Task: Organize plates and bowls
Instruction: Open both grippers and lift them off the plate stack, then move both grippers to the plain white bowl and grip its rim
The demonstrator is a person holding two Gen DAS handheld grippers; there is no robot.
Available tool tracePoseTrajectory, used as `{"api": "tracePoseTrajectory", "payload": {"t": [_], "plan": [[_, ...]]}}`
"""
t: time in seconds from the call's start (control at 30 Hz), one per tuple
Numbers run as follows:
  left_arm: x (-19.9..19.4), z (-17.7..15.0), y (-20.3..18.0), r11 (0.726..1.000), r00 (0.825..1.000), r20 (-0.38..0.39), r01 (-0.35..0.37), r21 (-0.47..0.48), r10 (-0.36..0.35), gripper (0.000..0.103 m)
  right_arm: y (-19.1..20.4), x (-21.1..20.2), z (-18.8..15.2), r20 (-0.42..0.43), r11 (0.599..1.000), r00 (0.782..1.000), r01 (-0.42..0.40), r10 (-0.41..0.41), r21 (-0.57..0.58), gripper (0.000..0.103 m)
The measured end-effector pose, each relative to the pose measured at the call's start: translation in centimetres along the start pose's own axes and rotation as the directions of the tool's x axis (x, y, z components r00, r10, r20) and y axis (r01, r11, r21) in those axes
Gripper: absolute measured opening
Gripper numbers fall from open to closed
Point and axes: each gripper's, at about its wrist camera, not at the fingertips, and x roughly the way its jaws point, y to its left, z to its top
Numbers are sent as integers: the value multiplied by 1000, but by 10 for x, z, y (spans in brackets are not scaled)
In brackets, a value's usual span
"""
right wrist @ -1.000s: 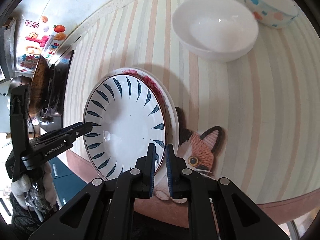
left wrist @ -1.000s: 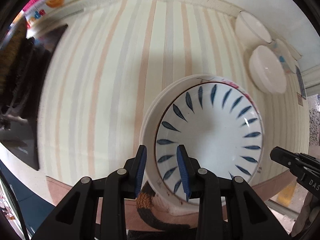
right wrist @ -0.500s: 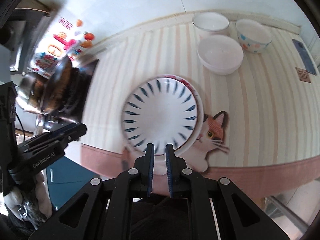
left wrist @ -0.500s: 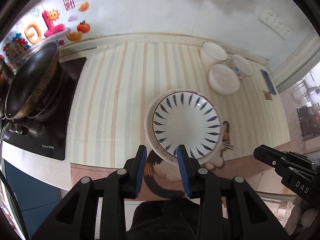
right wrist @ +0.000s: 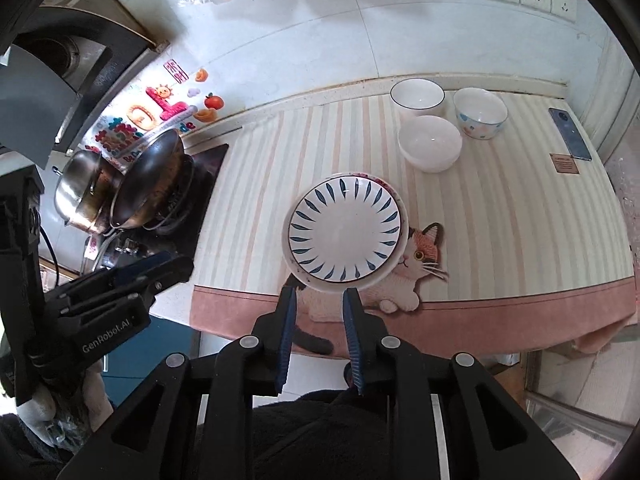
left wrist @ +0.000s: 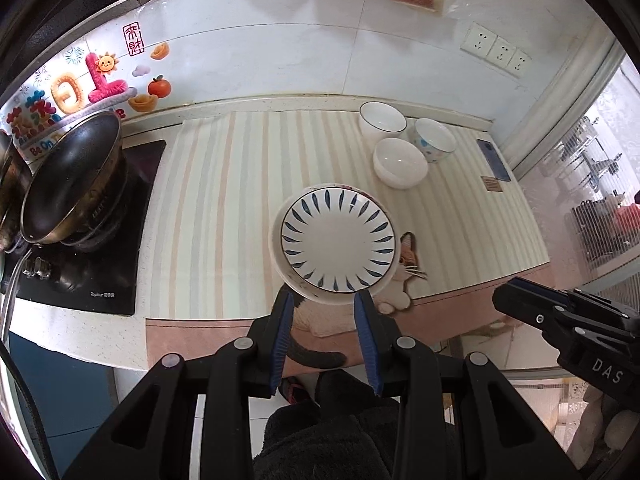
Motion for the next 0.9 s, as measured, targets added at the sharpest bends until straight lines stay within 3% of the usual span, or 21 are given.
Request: {"api": "tracePoseTrajectory", "payload": {"t": [0.2, 0.33, 0.4, 0.6, 0.77, 0.9], "plan": [[11, 9, -11, 999, 999, 12, -29, -17, 29, 29, -19, -3, 6, 6, 997, 998, -67, 67, 48, 27], [36, 28, -17, 997, 999, 0, -35, -67, 36, 34, -49, 7, 24, 3, 989, 993, -117, 117, 89, 46], [51, 40, -20, 993, 999, -13, -32, -112, 31, 34, -68, 17, 36, 0, 988, 993, -120, 120, 98, 47], [117, 92, -29, 965, 998, -70, -15, -260, -3, 34, -137, 56, 81, -49, 985, 994, -92, 100, 145, 49], [182, 140, -46, 953, 991, -130, -32, -302, -8, 34, -209, 105, 131, -98, 979, 992, -58, 78, 193, 49], [241, 171, -54, 942, 977, -193, 16, -336, -86, 34, -254, 154, 171, -151, 967, 981, -83, 122, 240, 49]]}}
